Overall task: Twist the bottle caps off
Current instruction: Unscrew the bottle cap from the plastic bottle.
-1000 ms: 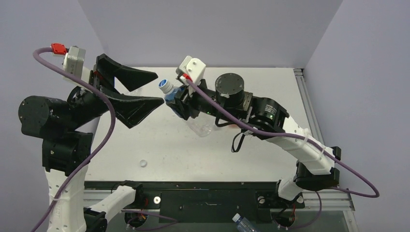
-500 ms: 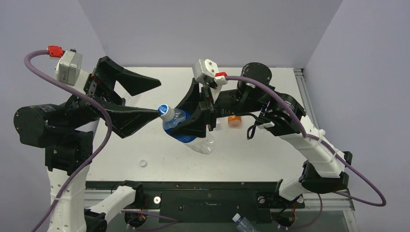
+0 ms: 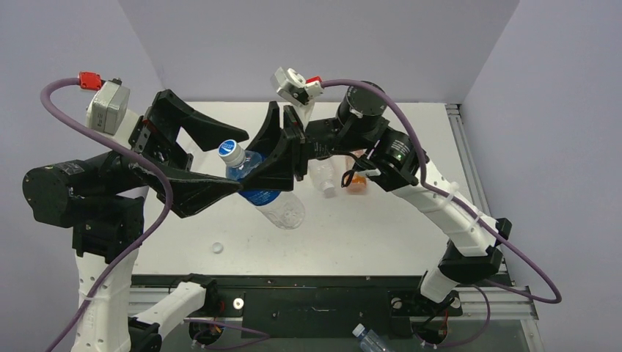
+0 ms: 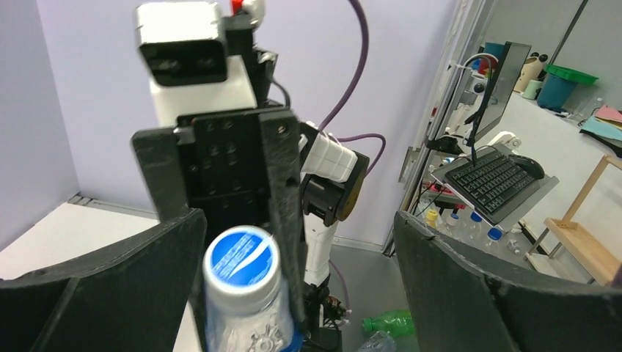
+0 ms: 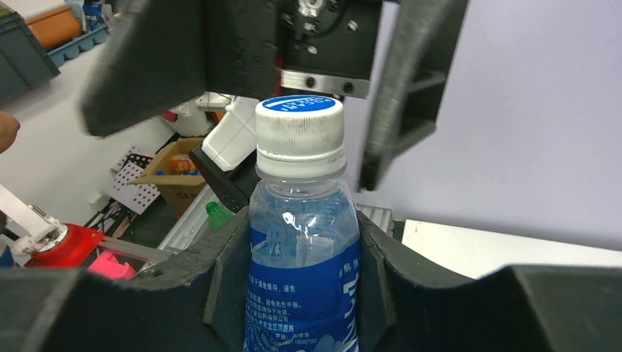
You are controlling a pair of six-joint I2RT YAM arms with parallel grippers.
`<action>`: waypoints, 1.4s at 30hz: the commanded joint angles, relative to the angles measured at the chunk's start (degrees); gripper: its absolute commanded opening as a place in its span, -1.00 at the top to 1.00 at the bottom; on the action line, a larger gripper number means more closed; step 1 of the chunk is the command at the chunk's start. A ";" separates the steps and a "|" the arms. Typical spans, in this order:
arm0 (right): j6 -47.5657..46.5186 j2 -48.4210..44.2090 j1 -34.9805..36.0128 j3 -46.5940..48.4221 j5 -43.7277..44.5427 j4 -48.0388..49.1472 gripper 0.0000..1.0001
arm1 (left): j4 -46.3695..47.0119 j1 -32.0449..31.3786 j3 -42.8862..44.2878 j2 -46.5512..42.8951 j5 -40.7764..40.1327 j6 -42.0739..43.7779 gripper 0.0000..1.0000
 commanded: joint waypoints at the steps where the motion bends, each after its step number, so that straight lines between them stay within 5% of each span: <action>1: 1.33 1.56 -0.67 2.72 0.09 2.45 1.00 | 3.81 -0.35 0.34 -0.16 0.65 -1.65 -0.94; 3: 1.52 1.53 -1.18 2.67 0.97 2.40 1.00 | 4.40 -0.34 0.23 -0.22 0.89 -2.01 -0.99; 10: 4.69 0.56 -2.81 1.36 0.85 7.28 1.00 | 5.28 -0.76 -0.61 -0.38 2.13 -2.53 -0.23; 16: 6.70 -2.11 -3.57 -2.80 -1.92 11.97 1.00 | 4.71 -0.80 0.33 -0.28 1.45 -3.06 -0.43; 20: 8.84 -2.68 -4.84 -5.09 -1.63 15.09 1.00 | 4.95 -0.83 0.59 -0.06 1.52 -3.51 -0.35; 24: 10.61 -2.43 -5.69 -5.49 -1.94 17.16 1.00 | 5.11 -0.86 0.56 0.04 2.43 -3.72 -0.03; 31: 13.86 -1.99 -6.31 -6.13 -2.99 21.90 1.00 | 5.60 -1.14 1.34 0.34 2.99 -3.40 0.90; 34: 14.86 -1.97 -6.27 -6.45 -3.25 23.22 1.00 | 5.72 -1.21 1.12 0.12 2.93 -3.49 0.63; 36: 15.52 -1.88 -6.42 -6.46 -3.58 24.12 1.00 | 5.88 -1.21 0.93 -0.14 3.05 -3.77 0.08; 40: 19.15 -1.52 -6.91 -6.83 -5.10 28.76 1.00 | 6.37 -1.54 1.16 -0.08 4.34 -3.74 -0.22; 42: 21.91 -1.22 -6.96 -6.97 -6.04 31.96 1.00 | 6.45 -1.89 1.25 -0.10 4.83 -3.35 -0.20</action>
